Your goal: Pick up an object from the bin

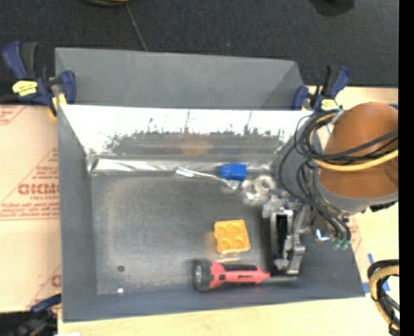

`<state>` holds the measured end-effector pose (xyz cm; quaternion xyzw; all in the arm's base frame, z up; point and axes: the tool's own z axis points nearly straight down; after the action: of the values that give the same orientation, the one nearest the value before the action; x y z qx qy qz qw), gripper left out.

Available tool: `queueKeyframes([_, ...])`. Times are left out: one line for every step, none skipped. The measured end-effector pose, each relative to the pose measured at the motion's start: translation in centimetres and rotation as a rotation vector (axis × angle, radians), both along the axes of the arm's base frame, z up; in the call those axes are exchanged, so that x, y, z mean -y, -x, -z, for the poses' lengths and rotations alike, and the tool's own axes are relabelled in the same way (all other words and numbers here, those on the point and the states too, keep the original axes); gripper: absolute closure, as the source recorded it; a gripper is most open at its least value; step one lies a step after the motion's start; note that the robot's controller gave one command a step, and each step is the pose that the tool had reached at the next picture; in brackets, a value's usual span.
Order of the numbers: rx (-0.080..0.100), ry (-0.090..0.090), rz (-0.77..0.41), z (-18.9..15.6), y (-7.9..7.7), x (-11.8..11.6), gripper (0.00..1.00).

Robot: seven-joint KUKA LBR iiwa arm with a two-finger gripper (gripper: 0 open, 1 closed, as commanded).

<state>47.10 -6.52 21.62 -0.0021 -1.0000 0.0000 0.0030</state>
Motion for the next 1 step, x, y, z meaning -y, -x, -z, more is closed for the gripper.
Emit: queueKeyframes([0.009,0.001,-0.003,-0.44,-0.16,-0.03,0.00])
